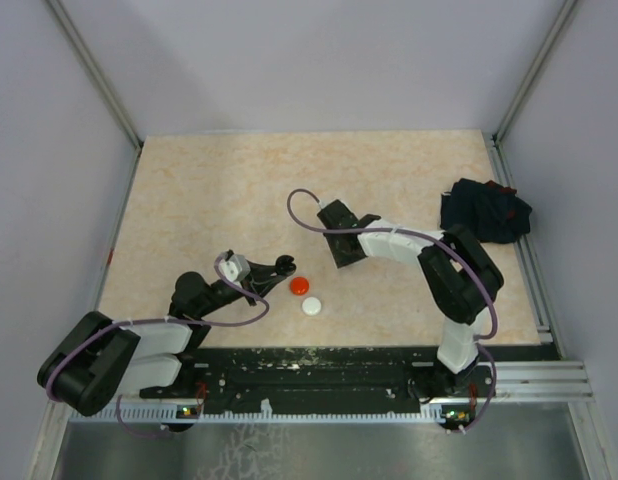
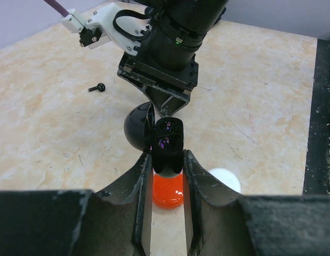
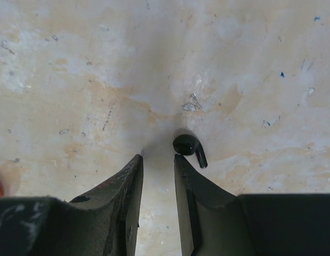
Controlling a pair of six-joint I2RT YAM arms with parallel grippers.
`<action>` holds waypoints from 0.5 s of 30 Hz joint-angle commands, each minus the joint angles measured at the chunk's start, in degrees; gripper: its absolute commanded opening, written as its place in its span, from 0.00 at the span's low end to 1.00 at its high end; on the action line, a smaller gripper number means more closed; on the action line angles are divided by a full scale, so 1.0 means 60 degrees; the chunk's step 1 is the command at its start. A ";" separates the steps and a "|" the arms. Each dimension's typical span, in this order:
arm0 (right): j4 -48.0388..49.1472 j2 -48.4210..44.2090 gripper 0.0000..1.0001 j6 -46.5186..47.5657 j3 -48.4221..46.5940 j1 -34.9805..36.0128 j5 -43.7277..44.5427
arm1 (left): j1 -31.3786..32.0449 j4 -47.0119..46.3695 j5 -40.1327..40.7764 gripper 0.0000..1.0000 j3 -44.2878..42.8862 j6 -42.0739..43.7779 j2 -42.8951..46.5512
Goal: Insert the wireless bluetooth earbuds into the charging case
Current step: Pick up the earbud from the center of the board.
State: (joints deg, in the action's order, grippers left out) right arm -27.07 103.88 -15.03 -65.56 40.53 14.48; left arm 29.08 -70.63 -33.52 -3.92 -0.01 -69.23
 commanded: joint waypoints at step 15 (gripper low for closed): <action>0.1360 -0.1854 0.29 0.1183 0.0206 -0.1020 -0.1934 | -0.0064 -0.0093 -0.0132 0.00 0.0032 0.0046 0.0146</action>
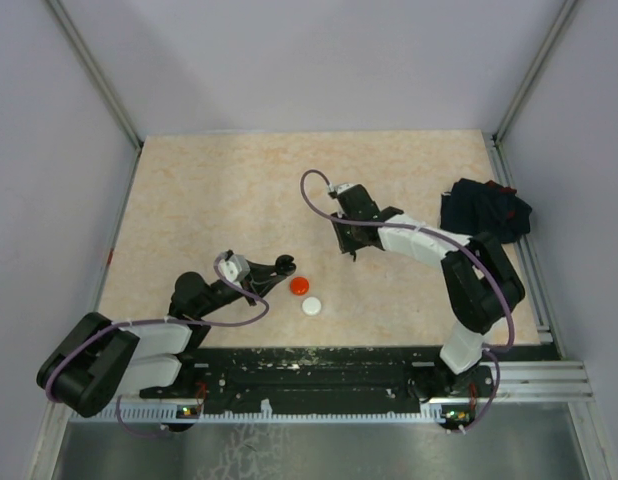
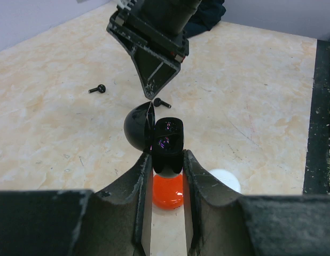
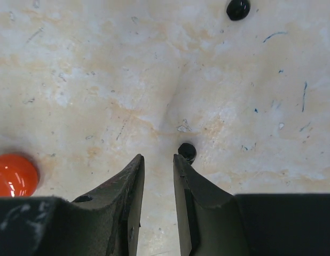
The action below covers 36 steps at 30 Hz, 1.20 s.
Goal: Insert the wireless bluetooth earbuds into the charging case
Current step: Pick up the earbud from the center of the board.
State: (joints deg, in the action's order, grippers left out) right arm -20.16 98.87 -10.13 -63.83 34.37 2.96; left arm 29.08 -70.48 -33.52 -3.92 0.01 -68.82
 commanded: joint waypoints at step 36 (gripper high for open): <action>0.1562 0.0464 0.27 0.1310 0.0998 -0.0455 -0.0086 | -0.0083 -0.0094 -0.0187 0.00 0.0044 -0.0008 0.0164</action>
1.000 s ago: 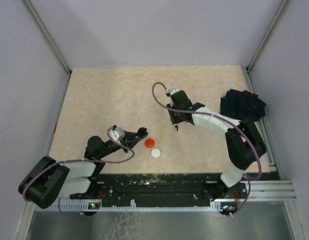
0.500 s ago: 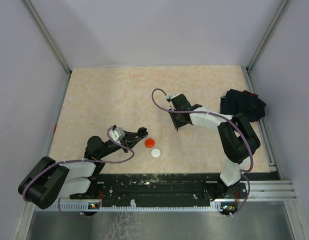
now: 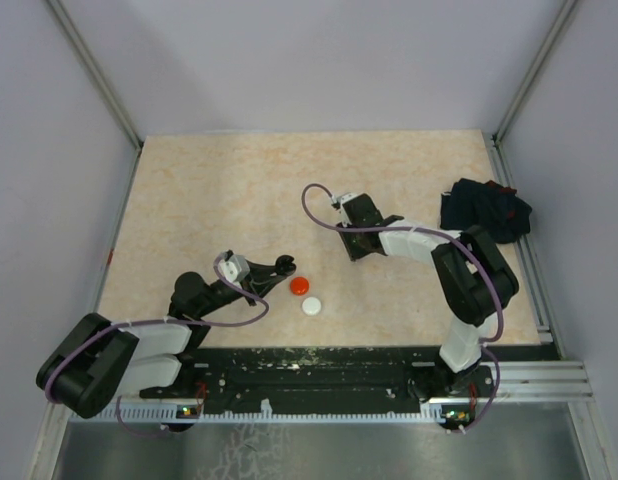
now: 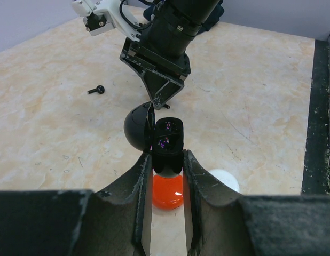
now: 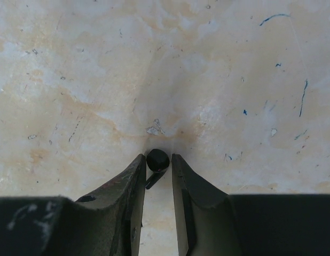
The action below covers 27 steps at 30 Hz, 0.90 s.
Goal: Insert the wireless bluetooth earbuds into the charging case
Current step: Pick up the earbud from the center of the board.
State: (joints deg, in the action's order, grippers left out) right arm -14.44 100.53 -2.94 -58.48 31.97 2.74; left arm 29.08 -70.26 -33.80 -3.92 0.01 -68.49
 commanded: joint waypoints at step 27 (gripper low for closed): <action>-0.0505 -0.3512 0.08 0.0955 -0.0660 0.0783 0.1033 | -0.0083 -0.1650 -0.0499 0.00 -0.0828 -0.2421 -0.0960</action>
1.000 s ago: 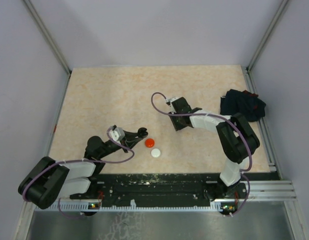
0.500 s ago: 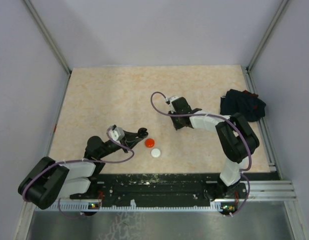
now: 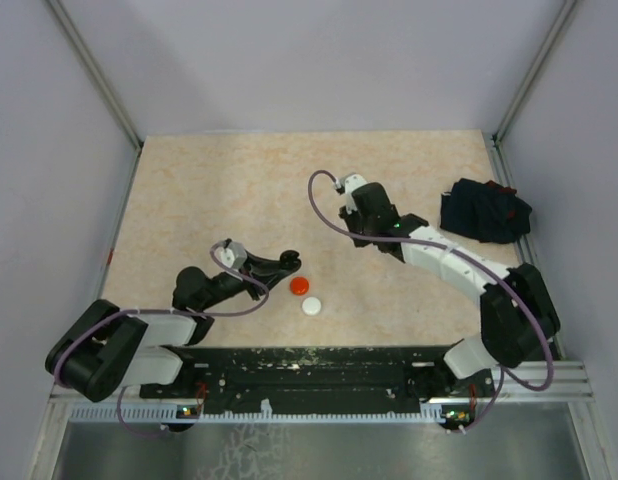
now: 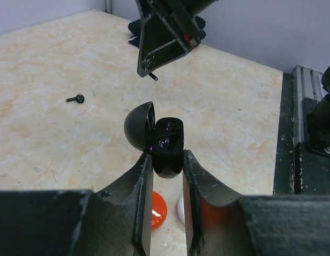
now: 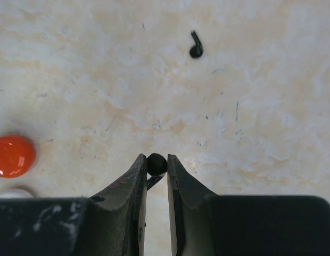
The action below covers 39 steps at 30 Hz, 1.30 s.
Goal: Insert the wireless bluetooth earbuds into the charging case
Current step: Pick up the earbud from the center of the board, then place the earbud in the charging case.
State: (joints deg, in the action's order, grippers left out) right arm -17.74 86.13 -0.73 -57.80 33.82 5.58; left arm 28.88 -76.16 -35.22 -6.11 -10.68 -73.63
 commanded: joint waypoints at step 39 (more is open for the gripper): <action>0.5622 -0.3321 0.02 0.5318 0.1090 0.5251 0.1340 | 0.0407 0.2648 0.0361 0.00 -0.1915 0.1587 0.2148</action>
State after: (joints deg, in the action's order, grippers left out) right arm 8.69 65.43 30.46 -52.10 64.62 12.51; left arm 30.76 -60.29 -33.93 -16.25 -2.04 -61.89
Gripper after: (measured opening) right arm 0.174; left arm 0.297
